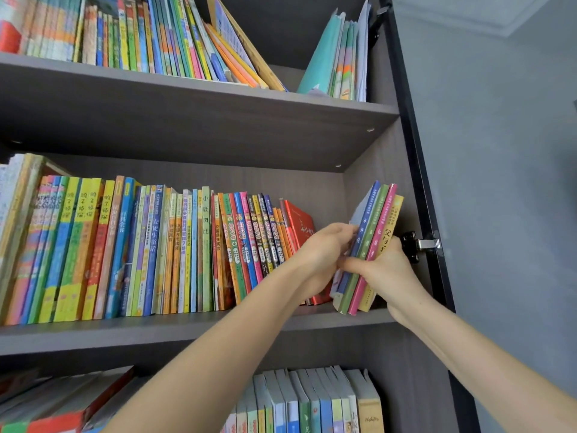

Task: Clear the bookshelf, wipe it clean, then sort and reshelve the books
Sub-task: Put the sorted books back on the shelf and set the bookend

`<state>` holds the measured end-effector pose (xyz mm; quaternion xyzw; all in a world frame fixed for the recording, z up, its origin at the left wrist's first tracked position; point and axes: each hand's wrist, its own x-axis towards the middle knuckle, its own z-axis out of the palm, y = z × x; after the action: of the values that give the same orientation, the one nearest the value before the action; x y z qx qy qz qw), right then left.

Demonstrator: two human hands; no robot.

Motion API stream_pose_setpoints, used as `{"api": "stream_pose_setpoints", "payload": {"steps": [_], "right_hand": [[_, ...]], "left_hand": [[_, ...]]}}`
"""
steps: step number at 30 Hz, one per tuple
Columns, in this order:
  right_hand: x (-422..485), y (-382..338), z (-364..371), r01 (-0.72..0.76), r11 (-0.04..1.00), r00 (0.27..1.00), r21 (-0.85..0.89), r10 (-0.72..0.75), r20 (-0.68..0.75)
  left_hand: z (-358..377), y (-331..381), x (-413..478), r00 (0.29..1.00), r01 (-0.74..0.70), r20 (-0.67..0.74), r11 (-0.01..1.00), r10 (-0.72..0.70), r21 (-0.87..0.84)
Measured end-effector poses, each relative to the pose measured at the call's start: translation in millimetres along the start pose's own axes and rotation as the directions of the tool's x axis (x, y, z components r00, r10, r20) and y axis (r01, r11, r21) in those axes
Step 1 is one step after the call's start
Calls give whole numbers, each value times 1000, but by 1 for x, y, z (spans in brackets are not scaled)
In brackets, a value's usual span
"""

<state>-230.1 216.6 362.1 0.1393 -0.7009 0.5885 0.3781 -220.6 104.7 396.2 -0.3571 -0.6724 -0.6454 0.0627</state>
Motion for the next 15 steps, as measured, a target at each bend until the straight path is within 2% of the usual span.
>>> {"api": "stream_pose_setpoints", "payload": {"steps": [2, 4, 5, 7, 8, 9, 12, 15], "right_hand": [[4, -3, 4, -18, 1000, 996, -7, 17, -91], [10, -6, 8, -3, 999, 995, -52, -2, -97], [13, -7, 11, 10, 997, 996, -79, -17, -89], [18, -5, 18, 30, 991, 997, -132, -39, -65], [21, -3, 22, 34, 987, 998, -154, -42, -45], [24, 0, 26, 36, 985, 999, -171, -40, -19], [34, 9, 34, 19, 989, 993, -148, -1, 118], [40, 14, 40, -18, 992, 964, -128, 51, 261]], "left_hand": [[-7, -2, 2, 999, -39, 38, 991, 34, 130], [-18, -2, 8, 991, -99, -43, 920, 125, 379], [-26, -1, 10, 976, -109, -104, 838, 193, 534], [-44, -3, 14, 919, -66, -162, 542, 361, 838], [-53, -6, 14, 890, -15, -167, 393, 424, 919], [-61, -10, 14, 866, 45, -181, 289, 466, 956], [-81, -18, 10, 828, 227, -238, 84, 508, 970], [-99, -17, 10, 775, 291, -205, -51, 598, 955]]}}
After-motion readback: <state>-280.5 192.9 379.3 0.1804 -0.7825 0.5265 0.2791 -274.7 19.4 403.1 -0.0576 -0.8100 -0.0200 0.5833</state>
